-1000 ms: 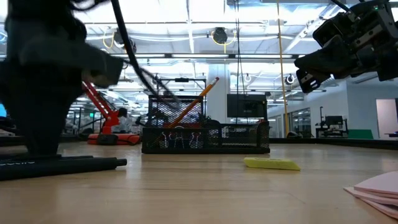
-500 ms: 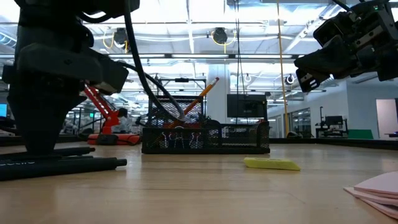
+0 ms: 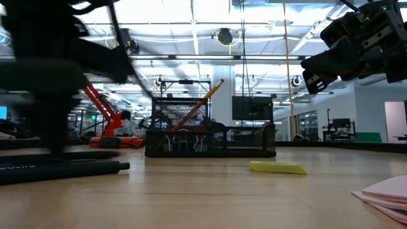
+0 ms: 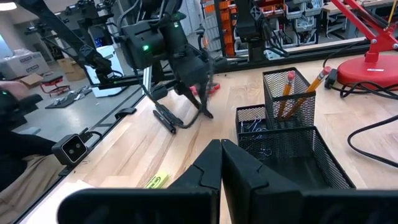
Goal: Pick and place office supplies into organizer
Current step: Put the black pen into the desk organizer
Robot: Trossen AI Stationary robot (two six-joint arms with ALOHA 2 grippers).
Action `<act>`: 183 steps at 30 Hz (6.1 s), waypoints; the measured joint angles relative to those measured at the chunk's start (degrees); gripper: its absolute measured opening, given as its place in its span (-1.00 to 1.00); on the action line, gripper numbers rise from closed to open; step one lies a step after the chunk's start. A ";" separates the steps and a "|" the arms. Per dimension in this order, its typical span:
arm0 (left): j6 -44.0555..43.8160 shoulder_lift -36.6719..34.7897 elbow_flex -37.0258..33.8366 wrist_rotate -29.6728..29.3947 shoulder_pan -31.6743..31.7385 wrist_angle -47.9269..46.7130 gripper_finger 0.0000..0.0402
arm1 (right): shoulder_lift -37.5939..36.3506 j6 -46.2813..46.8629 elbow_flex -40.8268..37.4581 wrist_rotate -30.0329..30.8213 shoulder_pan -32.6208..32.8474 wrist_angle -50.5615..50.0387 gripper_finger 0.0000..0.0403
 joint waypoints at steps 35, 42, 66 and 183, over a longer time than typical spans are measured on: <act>63.75 -16.22 -26.24 -27.63 12.57 87.12 -0.88 | 0.00 1.07 0.00 -0.01 0.01 0.02 -0.98; 60.59 -14.84 -29.36 -27.92 14.22 88.81 -0.94 | 0.02 0.04 0.00 0.92 0.02 0.04 -0.98; 70.57 -14.17 -27.75 -27.44 18.98 94.33 -0.86 | 0.00 0.02 0.00 2.77 -0.01 0.00 -0.98; 7.33 -1.92 7.00 -2.50 -5.15 -2.09 -0.52 | 0.02 -0.04 0.00 2.89 0.02 0.46 -0.98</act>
